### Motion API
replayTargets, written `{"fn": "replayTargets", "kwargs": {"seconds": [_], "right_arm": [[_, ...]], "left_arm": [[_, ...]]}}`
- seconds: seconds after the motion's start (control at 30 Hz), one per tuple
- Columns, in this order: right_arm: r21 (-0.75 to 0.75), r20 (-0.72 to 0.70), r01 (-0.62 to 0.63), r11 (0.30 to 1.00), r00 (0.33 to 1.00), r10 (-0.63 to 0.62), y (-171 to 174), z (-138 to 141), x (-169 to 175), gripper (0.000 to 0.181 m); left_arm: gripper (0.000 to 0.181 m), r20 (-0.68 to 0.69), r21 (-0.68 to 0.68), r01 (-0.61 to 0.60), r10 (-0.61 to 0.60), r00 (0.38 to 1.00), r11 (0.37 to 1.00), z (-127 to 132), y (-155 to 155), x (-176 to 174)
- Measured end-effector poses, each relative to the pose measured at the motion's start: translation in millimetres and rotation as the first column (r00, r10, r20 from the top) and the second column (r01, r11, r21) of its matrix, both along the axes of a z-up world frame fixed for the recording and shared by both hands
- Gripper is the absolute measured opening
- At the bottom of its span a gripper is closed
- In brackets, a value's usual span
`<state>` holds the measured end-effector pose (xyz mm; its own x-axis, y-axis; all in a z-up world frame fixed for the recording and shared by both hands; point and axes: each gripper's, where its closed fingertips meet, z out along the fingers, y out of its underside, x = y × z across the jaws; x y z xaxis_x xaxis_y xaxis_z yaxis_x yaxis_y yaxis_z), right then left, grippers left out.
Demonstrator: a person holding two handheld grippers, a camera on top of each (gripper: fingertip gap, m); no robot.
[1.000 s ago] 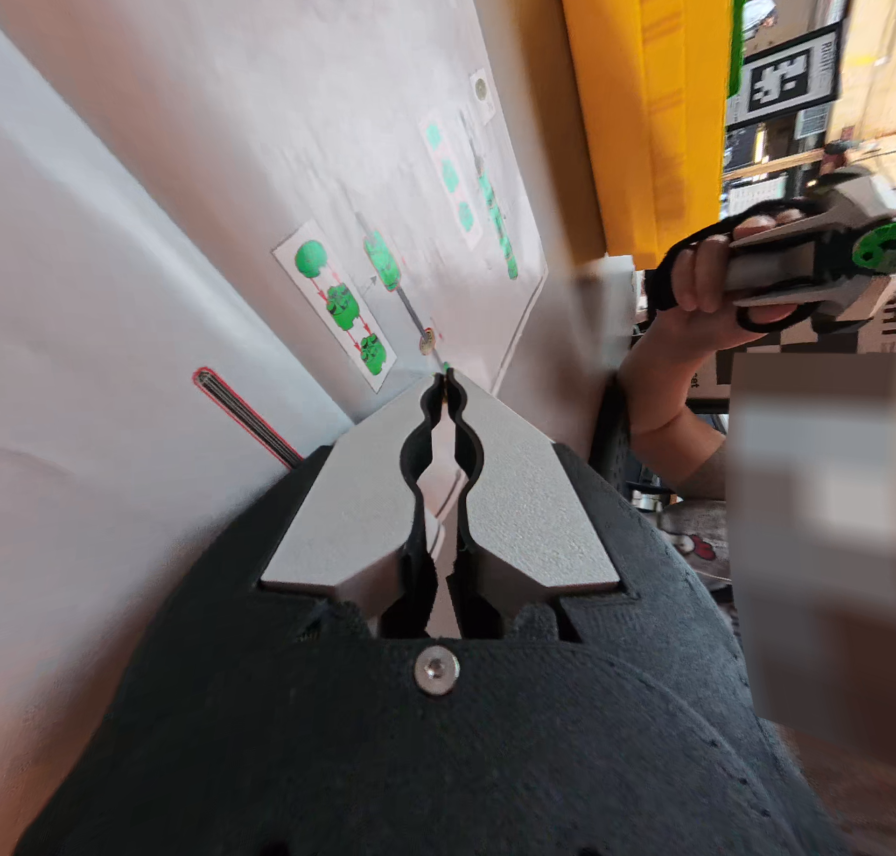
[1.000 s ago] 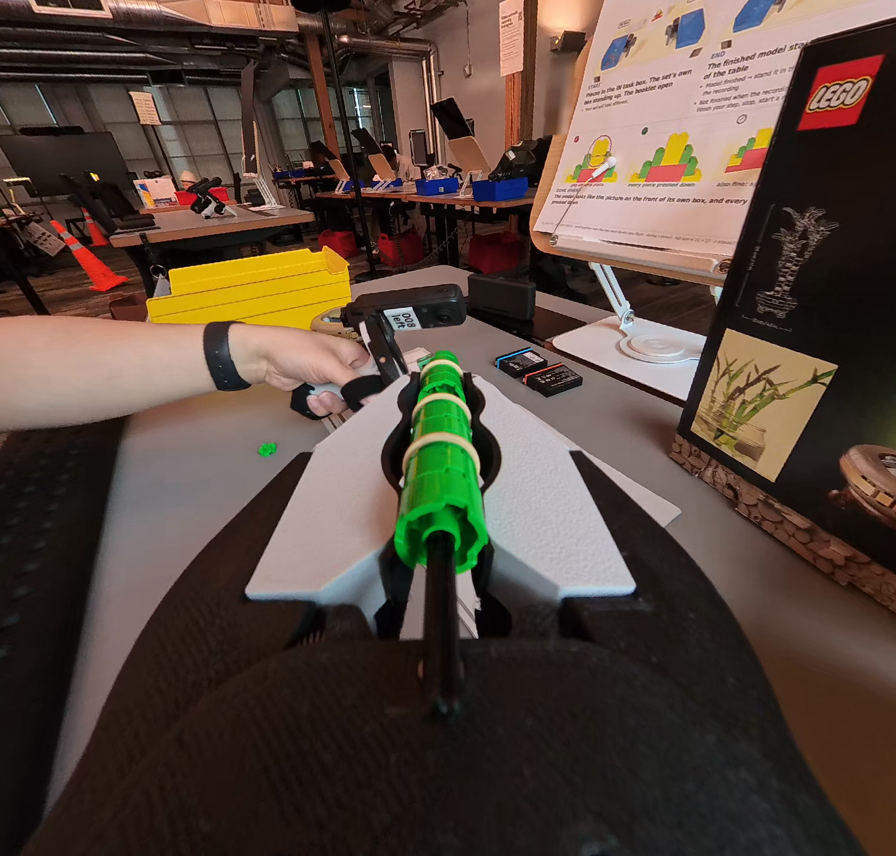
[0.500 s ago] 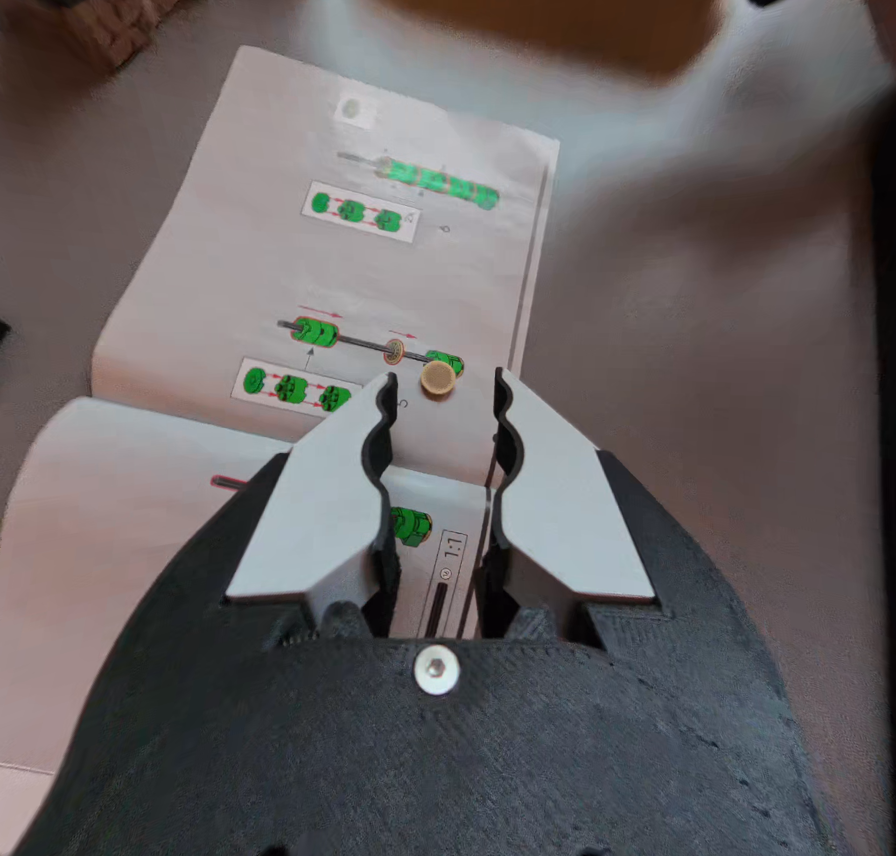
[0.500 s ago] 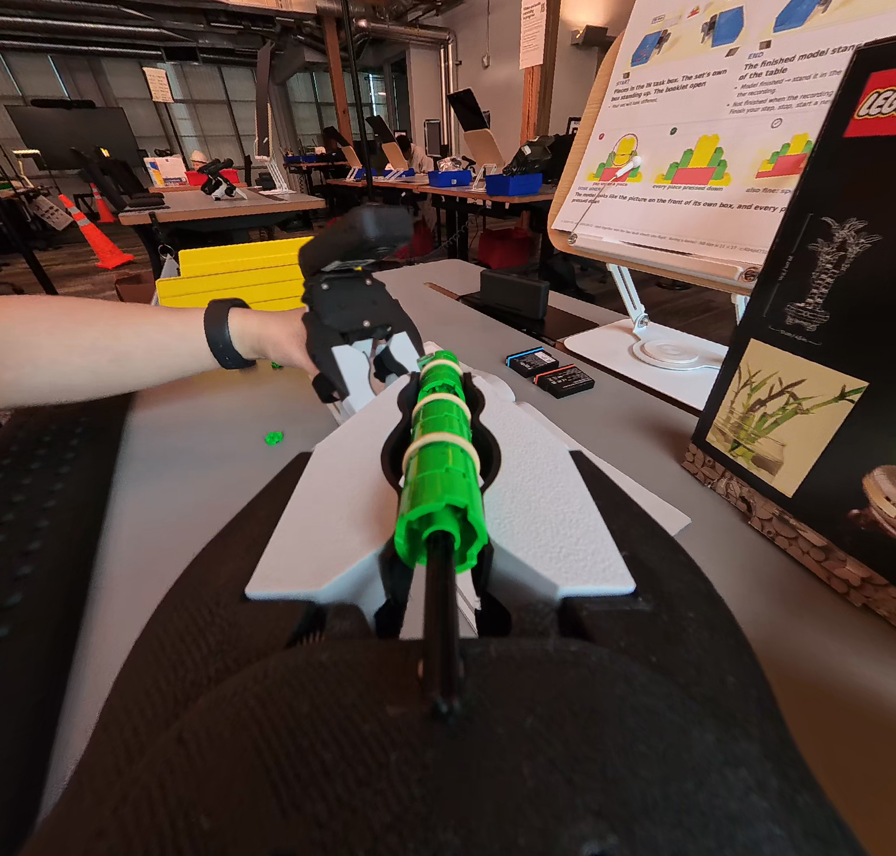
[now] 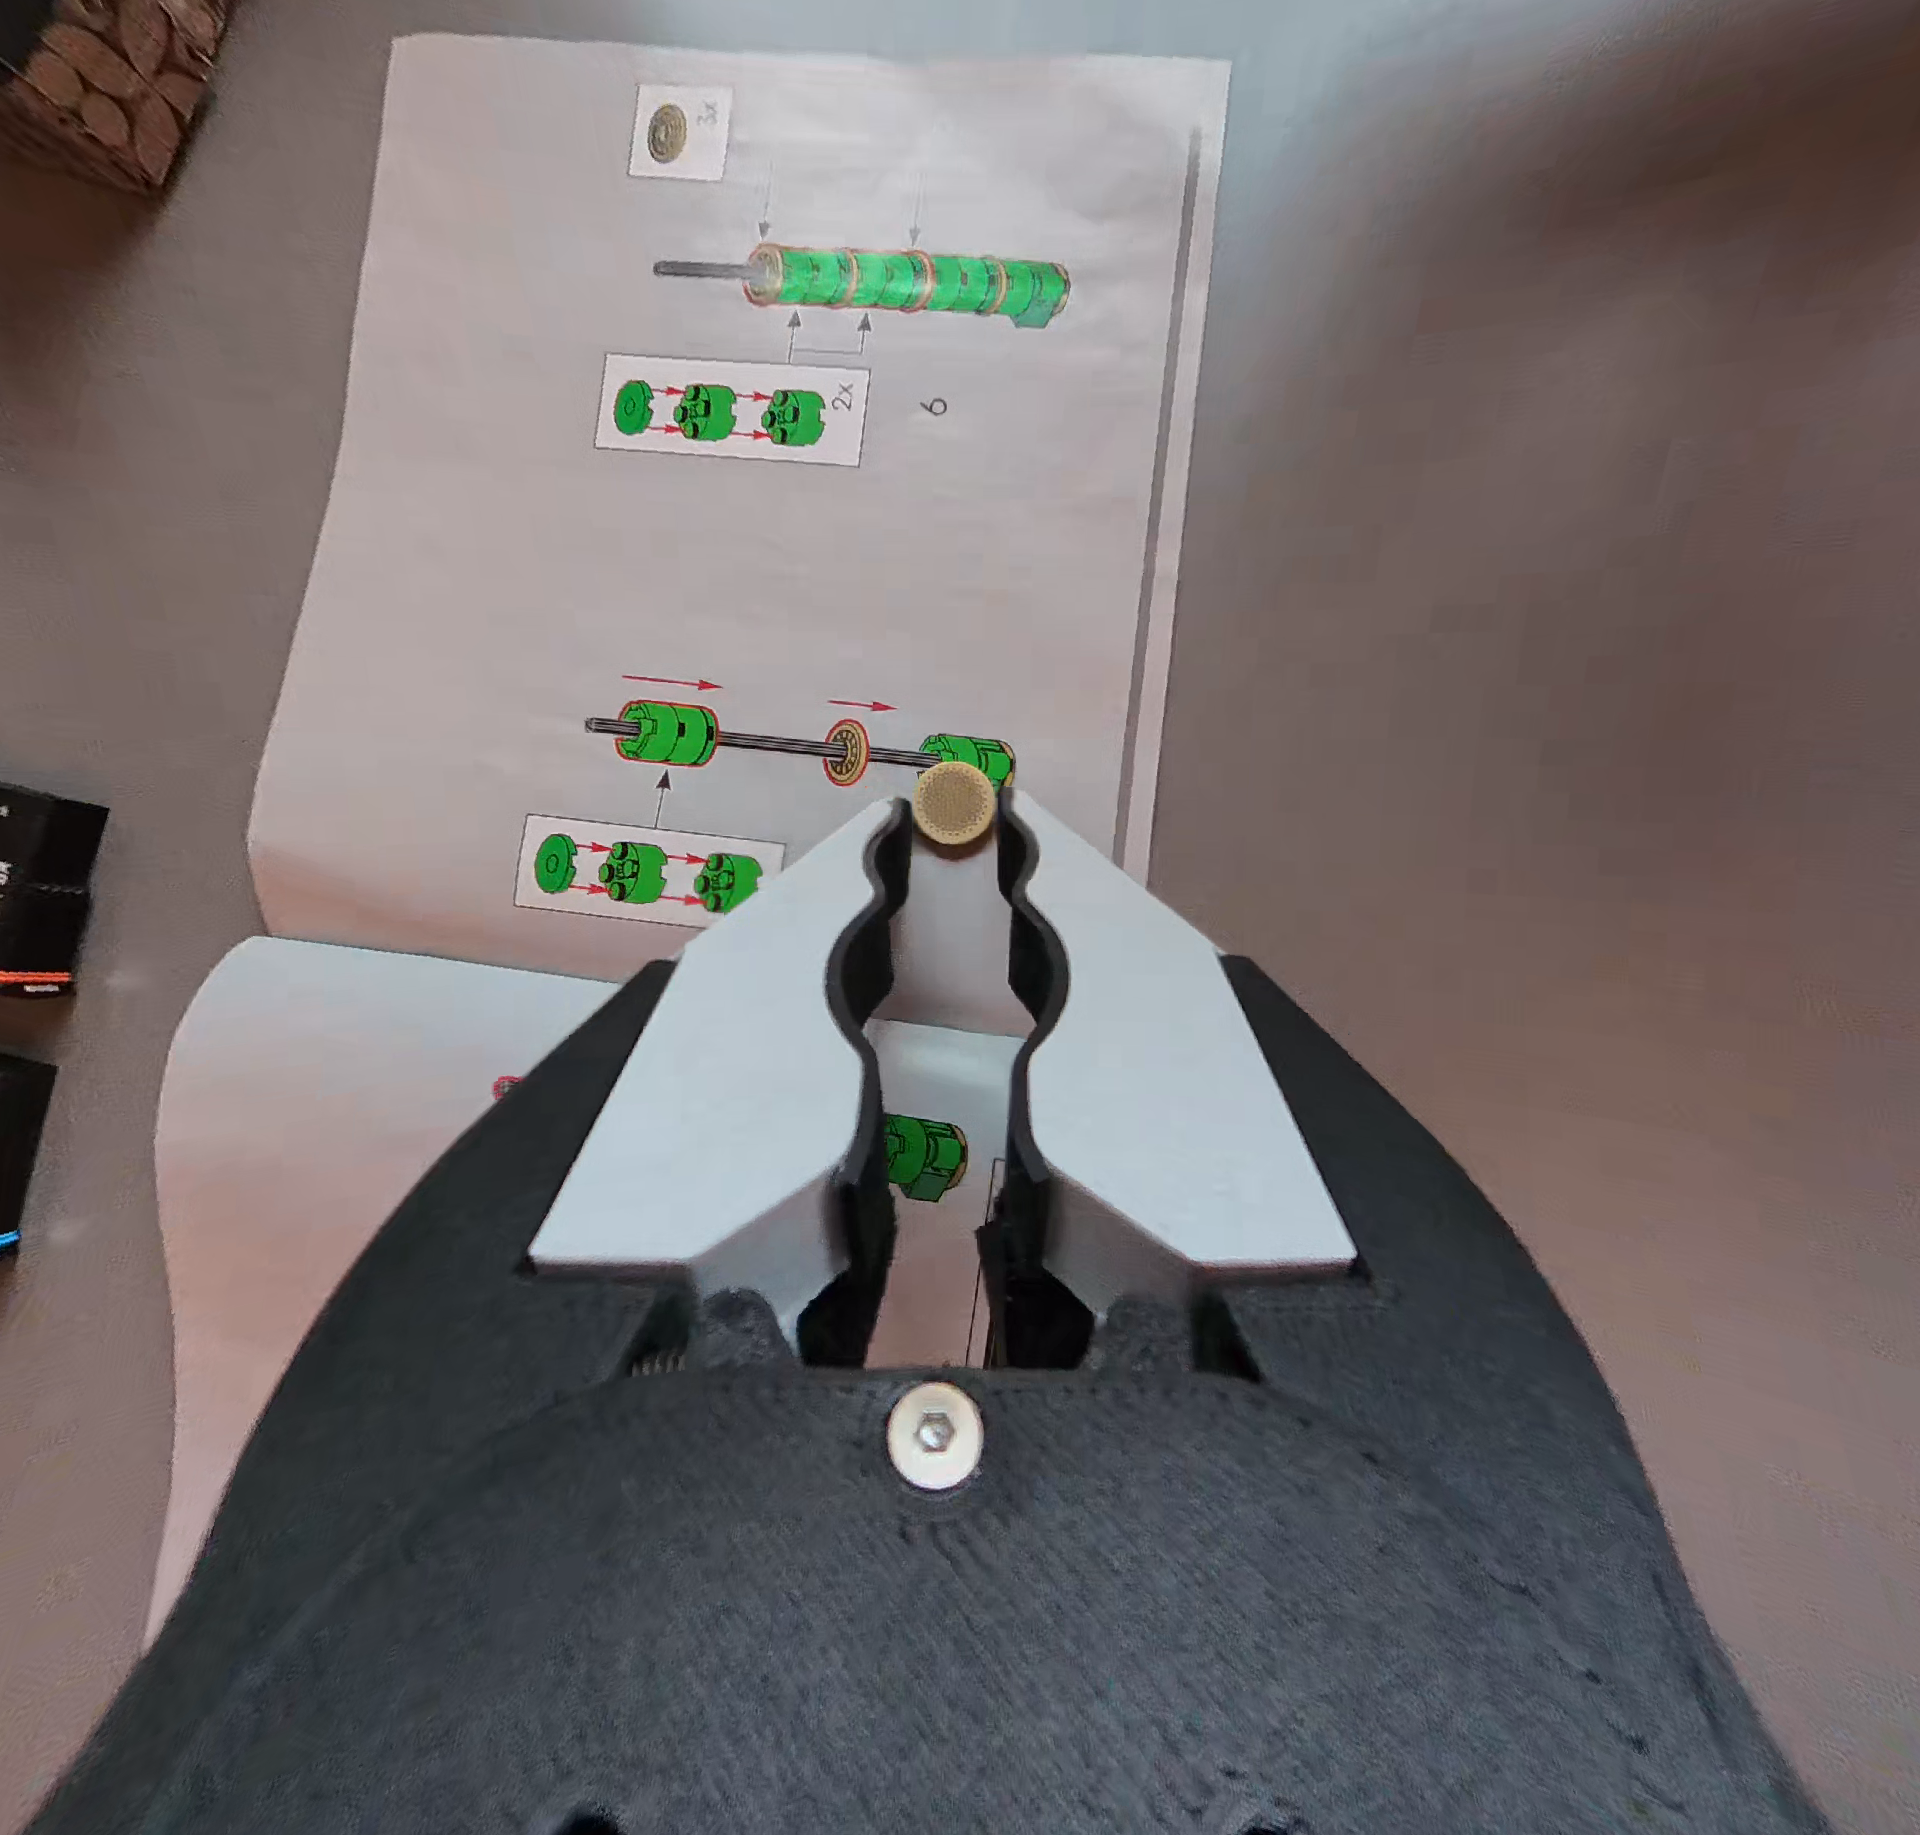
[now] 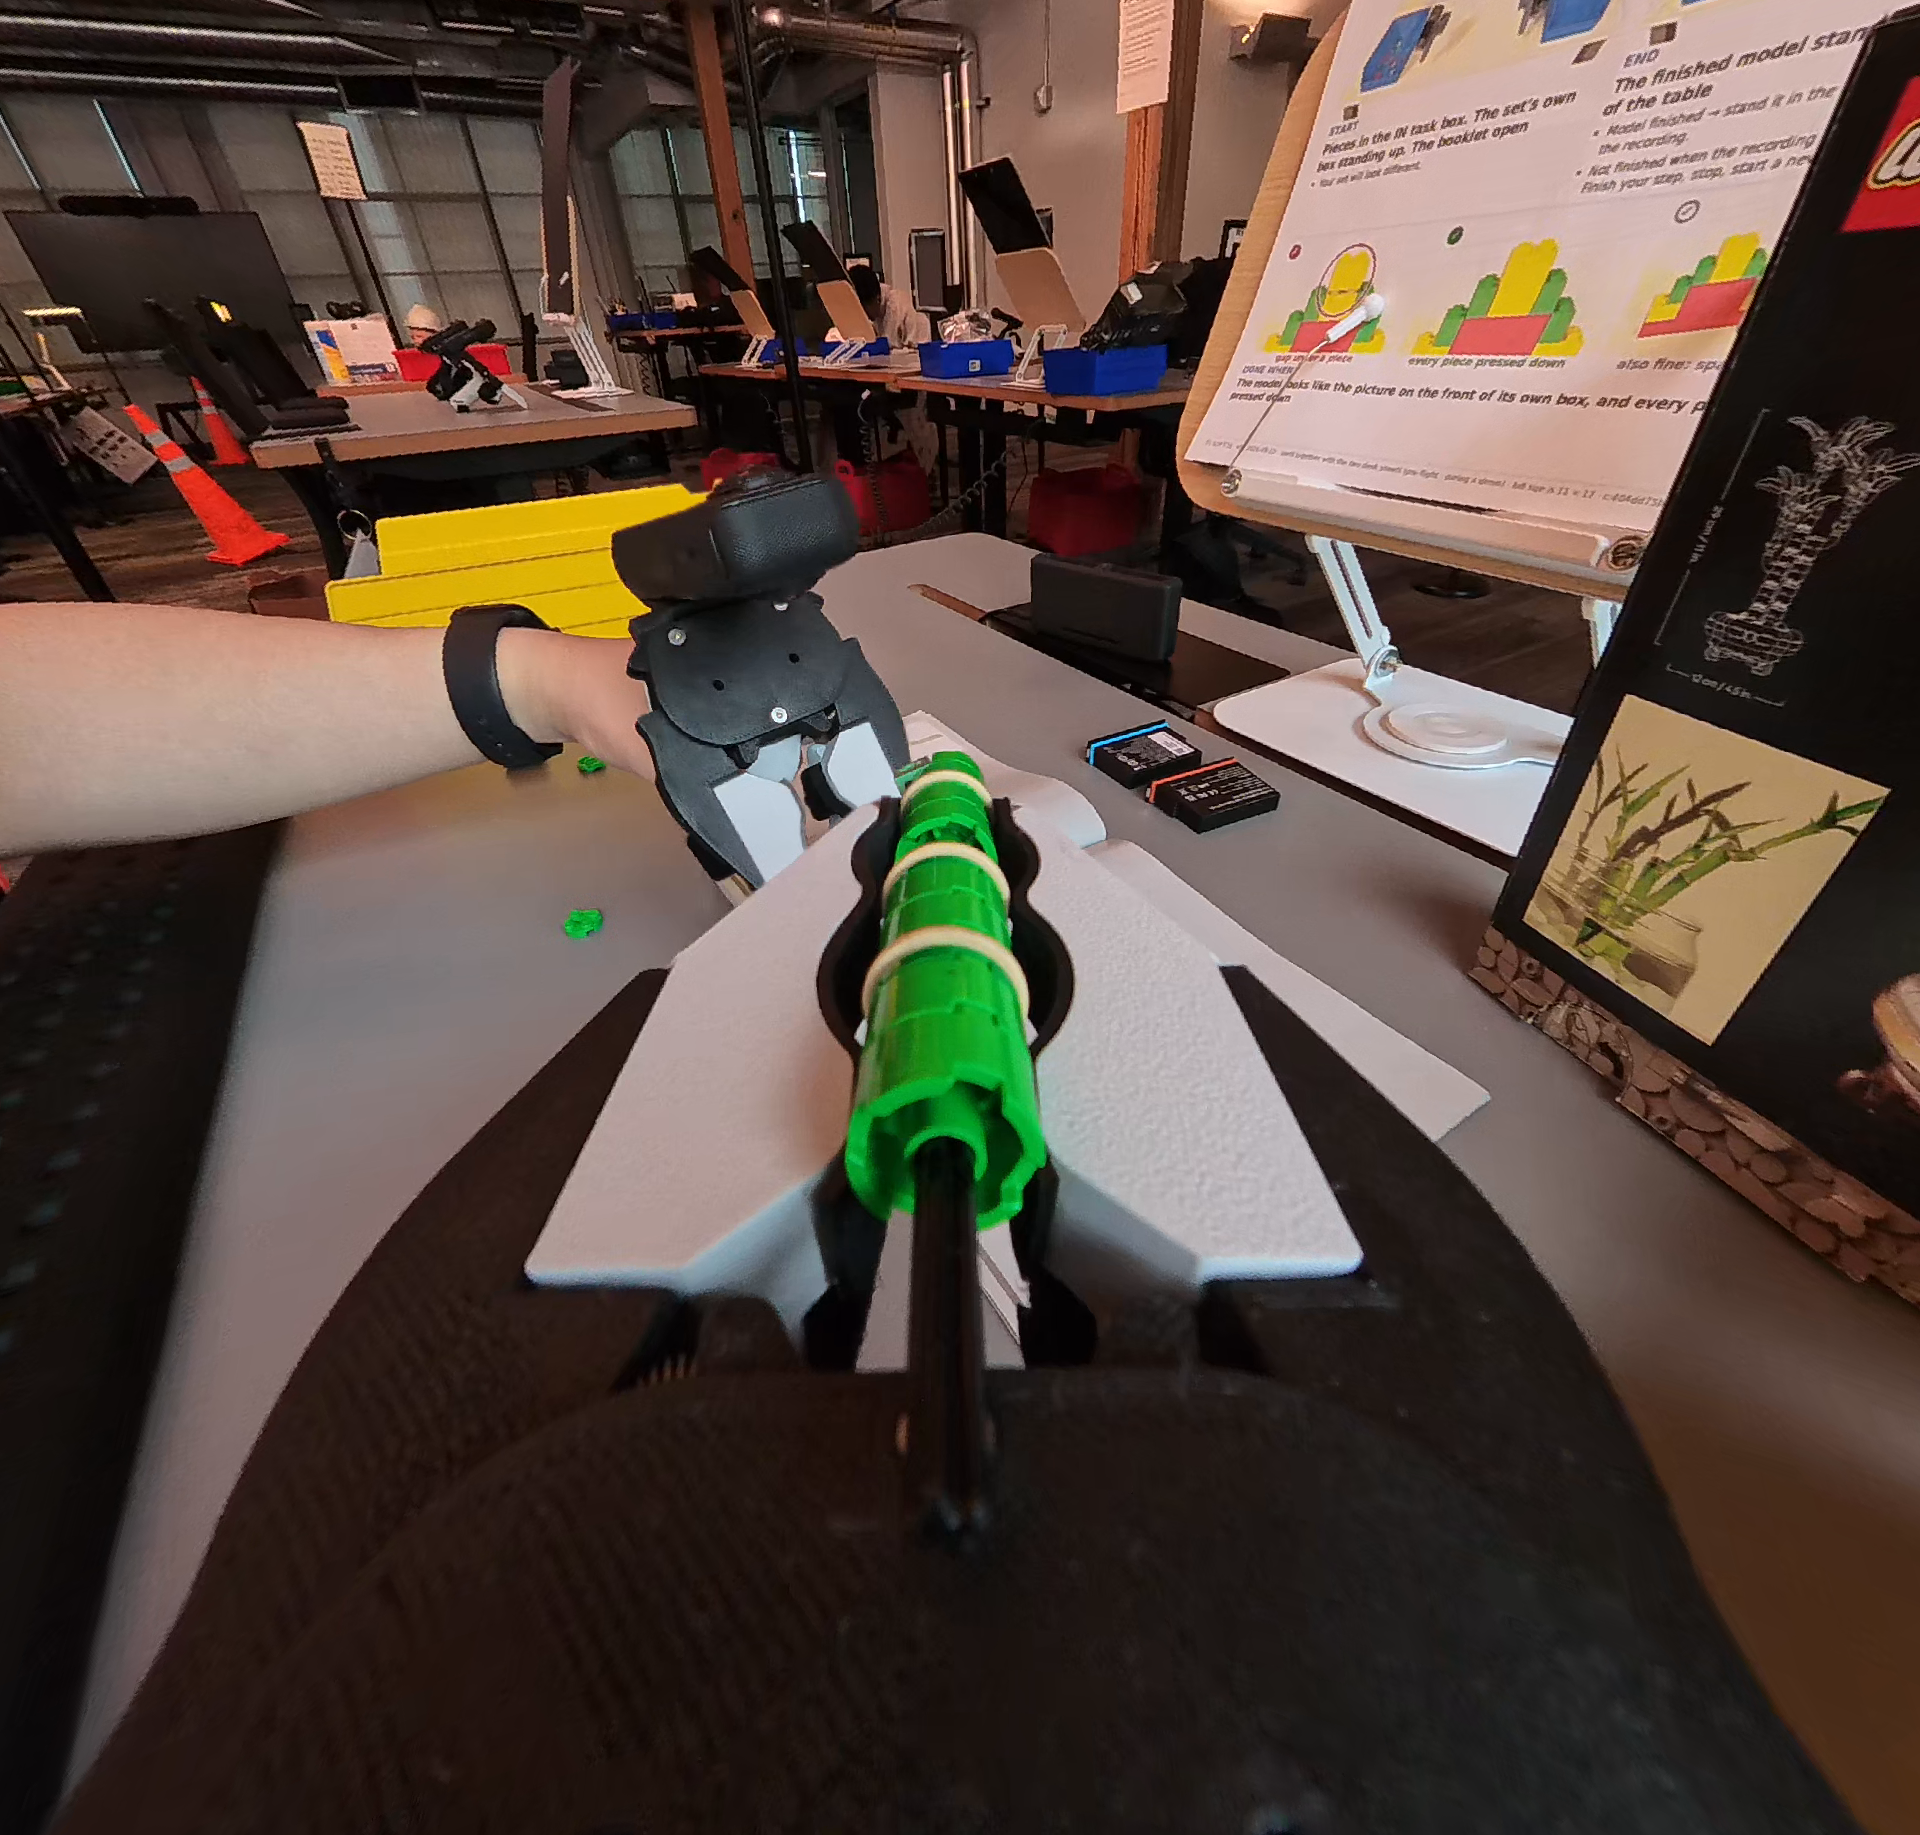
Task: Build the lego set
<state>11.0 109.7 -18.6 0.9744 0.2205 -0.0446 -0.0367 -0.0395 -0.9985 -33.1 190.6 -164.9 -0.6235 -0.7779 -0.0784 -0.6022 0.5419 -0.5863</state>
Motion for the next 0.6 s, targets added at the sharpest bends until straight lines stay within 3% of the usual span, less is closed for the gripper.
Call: {"fn": "replayTargets", "kwargs": {"seconds": [0.03, 0.23, 0.33, 0.6], "right_arm": [[-0.003, -0.003, -0.003, 1.000, 1.000, 0.003, 0.3, -0.8, -0.2, 0.016], [-0.010, -0.037, -0.017, 1.000, 0.999, 0.017, 1.4, -3.3, -0.1, 0.016], [-0.003, -0.041, -0.011, 1.000, 0.999, 0.011, 0.5, -1.5, 2.2, 0.016], [0.000, -0.047, -0.012, 1.000, 0.999, 0.012, -0.3, -0.1, 3.0, 0.016]], "left_arm": [[0.013, 0.003, 0.003, -0.002, 0.002, 1.000, 1.000, -0.5, 0.3, -0.1], [0.014, 0.013, -0.041, -0.022, 0.022, 1.000, 0.999, 0.6, -0.6, -1.2], [0.025, 0.001, -0.065, -0.036, 0.036, 0.999, 0.997, 1.6, -1.3, -1.2], [0.015, 0.008, -0.026, -0.034, 0.034, 0.999, 0.999, 0.3, 0.1, 3.3]]}}
